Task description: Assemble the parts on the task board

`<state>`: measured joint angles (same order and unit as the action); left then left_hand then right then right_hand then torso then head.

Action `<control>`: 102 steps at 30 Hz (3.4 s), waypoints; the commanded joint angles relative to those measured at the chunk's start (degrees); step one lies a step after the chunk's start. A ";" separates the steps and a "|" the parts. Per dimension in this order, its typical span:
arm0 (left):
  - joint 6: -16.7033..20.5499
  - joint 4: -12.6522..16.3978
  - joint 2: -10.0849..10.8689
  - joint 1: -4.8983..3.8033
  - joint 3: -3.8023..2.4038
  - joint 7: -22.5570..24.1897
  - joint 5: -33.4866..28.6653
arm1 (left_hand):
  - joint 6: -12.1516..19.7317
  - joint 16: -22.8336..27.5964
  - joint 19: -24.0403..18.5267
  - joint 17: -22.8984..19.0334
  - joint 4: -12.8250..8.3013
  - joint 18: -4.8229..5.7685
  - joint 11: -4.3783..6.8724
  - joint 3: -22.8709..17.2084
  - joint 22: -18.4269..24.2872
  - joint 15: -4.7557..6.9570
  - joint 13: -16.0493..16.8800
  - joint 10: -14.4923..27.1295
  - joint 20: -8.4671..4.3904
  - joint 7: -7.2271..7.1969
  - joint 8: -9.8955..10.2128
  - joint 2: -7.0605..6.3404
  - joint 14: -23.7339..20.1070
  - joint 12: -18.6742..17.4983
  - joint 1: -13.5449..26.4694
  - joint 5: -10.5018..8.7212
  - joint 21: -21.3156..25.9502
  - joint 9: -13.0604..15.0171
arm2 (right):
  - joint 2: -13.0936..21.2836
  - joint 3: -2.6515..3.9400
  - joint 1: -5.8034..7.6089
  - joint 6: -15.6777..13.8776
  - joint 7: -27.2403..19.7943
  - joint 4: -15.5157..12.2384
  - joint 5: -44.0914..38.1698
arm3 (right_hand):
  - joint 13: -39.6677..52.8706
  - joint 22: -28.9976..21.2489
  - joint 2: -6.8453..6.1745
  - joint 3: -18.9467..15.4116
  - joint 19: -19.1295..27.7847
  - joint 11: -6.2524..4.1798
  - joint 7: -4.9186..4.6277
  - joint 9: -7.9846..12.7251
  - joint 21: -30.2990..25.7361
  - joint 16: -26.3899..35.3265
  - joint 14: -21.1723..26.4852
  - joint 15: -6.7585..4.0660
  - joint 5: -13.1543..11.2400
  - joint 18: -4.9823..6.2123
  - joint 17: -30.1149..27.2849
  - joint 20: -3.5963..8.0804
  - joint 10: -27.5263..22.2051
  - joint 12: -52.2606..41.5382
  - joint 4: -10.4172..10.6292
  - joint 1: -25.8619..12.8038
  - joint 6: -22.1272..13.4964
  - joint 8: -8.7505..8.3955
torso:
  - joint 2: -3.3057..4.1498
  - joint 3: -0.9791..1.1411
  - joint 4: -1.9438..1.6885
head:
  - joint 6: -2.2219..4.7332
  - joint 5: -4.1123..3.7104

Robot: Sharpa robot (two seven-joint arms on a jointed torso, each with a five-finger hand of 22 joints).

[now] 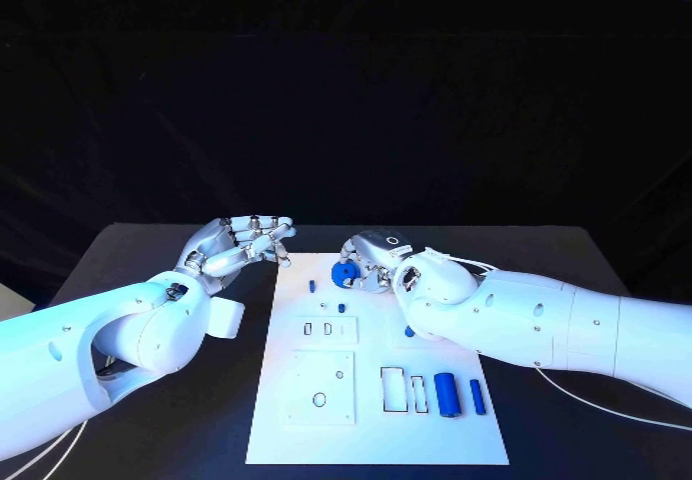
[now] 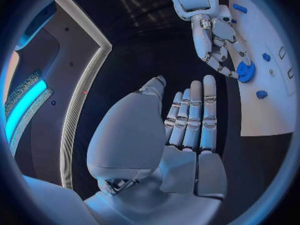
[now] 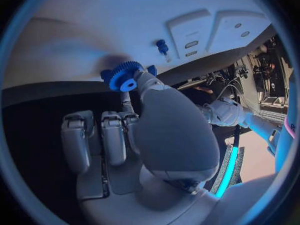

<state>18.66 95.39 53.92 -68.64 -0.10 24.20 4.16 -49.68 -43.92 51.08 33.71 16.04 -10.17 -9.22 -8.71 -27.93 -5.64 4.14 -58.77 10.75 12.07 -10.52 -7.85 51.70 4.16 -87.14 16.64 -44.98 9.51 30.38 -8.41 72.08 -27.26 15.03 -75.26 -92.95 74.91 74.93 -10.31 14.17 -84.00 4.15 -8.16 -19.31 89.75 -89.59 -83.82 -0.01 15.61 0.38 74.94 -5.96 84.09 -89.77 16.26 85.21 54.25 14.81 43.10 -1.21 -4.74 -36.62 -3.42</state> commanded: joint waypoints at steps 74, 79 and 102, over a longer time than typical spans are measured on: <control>-1.01 -0.42 -0.19 -0.03 -0.03 -0.26 -0.03 | 0.48 -0.48 -0.83 -0.21 0.06 -0.19 0.07 -0.61 -0.43 0.00 0.02 0.64 0.24 -0.19 0.08 0.06 -0.42 0.22 -0.74 -0.26 -0.77 0.12 | 0.01 -0.07 -1.07 4.19 -2.06 0.99 4.16 | 15.09 15.07 2.21 -7.69 -6.00 1.26 -1.83 1.50 0.25 -0.40 -6.18 1.27 1.04 -0.38 15.03 -1.29 5.91 -0.23 0.57 -15.96 -2.99 -4.98 | -0.05 0.09 0.16 | -0.15 0.12; -0.99 -0.41 -0.17 -0.02 -0.02 -0.27 -0.03 | 0.48 -0.48 -0.83 -0.21 0.06 -0.19 0.07 -0.61 -0.43 0.00 0.02 0.64 0.24 -0.19 0.08 0.06 -0.42 0.22 -0.74 -0.26 -0.77 0.12 | 0.10 -0.07 -1.07 4.95 -2.07 1.03 4.80 | 15.09 15.07 3.23 -6.52 -6.00 0.84 -1.36 1.28 0.25 -0.40 -6.18 0.92 1.67 -0.38 15.03 -0.98 5.91 -0.23 0.48 -16.42 -1.87 -4.46 | -0.07 0.08 0.07 | -0.23 0.09; -0.88 -0.51 0.26 -0.01 -0.01 -0.36 -0.03 | 0.55 -0.51 -0.97 -0.25 0.08 -0.19 0.04 -0.63 -0.52 -0.03 0.00 0.76 0.27 -0.17 0.12 0.05 -0.49 0.20 -0.72 -0.27 -0.90 0.13 | 6.85 0.08 -0.73 0.95 -2.18 -4.38 5.79 | 15.09 15.07 3.46 -5.78 -6.00 0.63 -1.18 1.26 0.25 -0.36 -6.13 0.69 1.88 -0.38 14.81 -0.73 5.91 -0.23 0.35 -16.72 -1.67 -4.38 | -0.20 0.06 0.52 | 0.14 0.14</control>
<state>18.54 94.80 54.15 -68.61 -0.08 23.55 4.16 -49.46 -44.14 50.36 33.51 16.04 -10.16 -9.21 -9.03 -28.41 -5.64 4.14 -58.36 11.06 11.86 -10.52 -7.61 51.71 4.16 -87.39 16.64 -45.69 9.58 36.18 -8.44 71.13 -24.15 13.88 -78.62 -87.82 74.92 74.92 -6.79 8.08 -84.12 5.23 -9.14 -18.14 89.74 -89.82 -84.13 1.10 17.31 0.39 74.94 -7.08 83.94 -89.77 16.67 68.46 52.51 10.42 42.98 -1.13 -4.47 -36.60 -3.30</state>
